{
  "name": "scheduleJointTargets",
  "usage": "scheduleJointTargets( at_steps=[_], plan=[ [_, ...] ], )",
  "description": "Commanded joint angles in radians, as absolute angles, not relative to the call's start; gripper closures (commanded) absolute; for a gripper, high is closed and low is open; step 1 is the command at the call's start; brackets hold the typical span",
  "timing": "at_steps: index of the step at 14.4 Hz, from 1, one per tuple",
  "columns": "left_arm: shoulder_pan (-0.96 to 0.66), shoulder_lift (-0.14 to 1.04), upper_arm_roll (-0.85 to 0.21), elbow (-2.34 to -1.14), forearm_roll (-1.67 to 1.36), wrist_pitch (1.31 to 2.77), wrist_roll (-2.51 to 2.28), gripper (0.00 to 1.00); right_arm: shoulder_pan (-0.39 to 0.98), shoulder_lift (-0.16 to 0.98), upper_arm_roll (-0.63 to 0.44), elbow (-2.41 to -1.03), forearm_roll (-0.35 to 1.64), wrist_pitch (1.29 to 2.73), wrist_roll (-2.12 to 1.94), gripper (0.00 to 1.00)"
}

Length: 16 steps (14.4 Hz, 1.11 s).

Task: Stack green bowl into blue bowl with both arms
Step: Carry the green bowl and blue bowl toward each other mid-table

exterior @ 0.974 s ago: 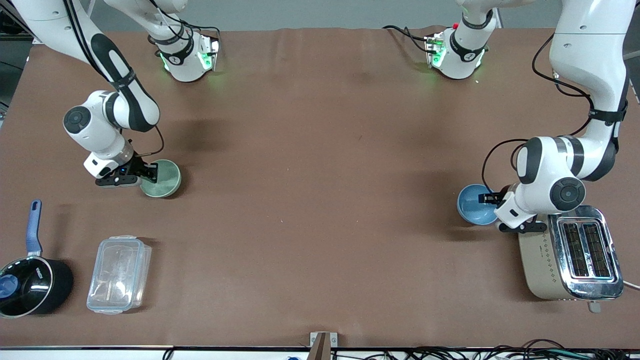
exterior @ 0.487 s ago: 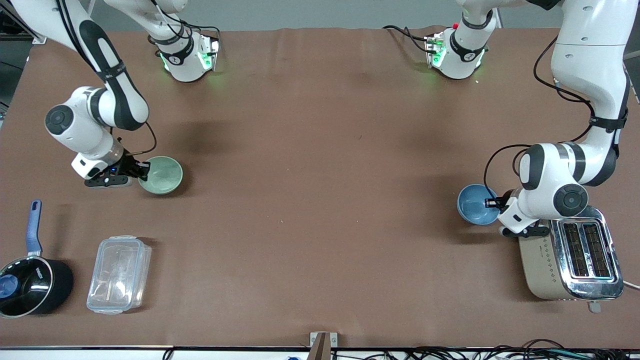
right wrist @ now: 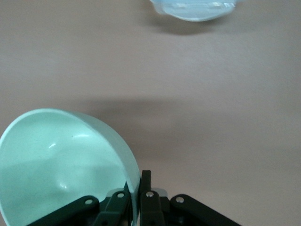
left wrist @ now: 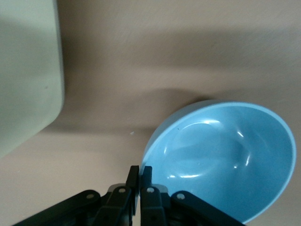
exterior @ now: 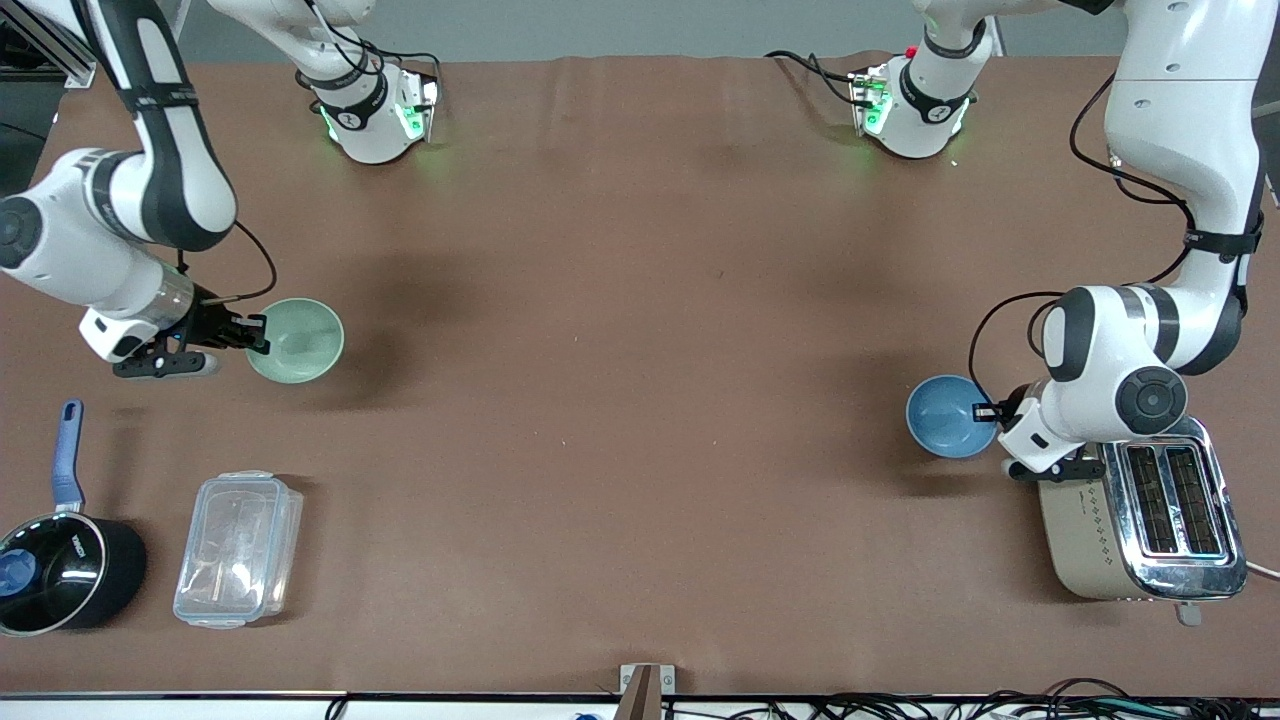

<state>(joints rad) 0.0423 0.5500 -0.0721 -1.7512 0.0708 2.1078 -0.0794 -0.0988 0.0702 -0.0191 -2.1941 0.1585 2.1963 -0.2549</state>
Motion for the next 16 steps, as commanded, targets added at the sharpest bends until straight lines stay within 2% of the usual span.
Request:
scheduleJointTargets(
  at_steps=[1,4,7,13,16],
  plan=[
    [0.034,0.508,-0.139,-1.706,-0.001,2.033,-0.103,1.0,-0.083,0.069,-0.015,-2.091,0.224,2.076,-0.252,1.0],
    [0.028,0.509,-0.263,-1.658,-0.017,1.99,-0.222,1.0,-0.077,0.069,-0.015,-2.028,0.265,1.997,-0.25,1.0],
    [-0.014,0.544,-0.397,-1.638,-0.014,1.996,-0.394,1.0,-0.066,0.071,-0.015,-2.029,0.265,1.997,-0.233,1.0],
    [-0.316,0.681,-0.403,-1.508,-0.003,2.032,-0.725,1.0,0.055,0.078,-0.015,-2.034,0.267,2.061,-0.097,1.0],
    [-0.393,0.756,-0.397,-1.479,-0.002,2.126,-0.753,1.0,0.145,0.1,-0.017,-2.04,0.267,2.126,-0.003,1.0]
  ],
)
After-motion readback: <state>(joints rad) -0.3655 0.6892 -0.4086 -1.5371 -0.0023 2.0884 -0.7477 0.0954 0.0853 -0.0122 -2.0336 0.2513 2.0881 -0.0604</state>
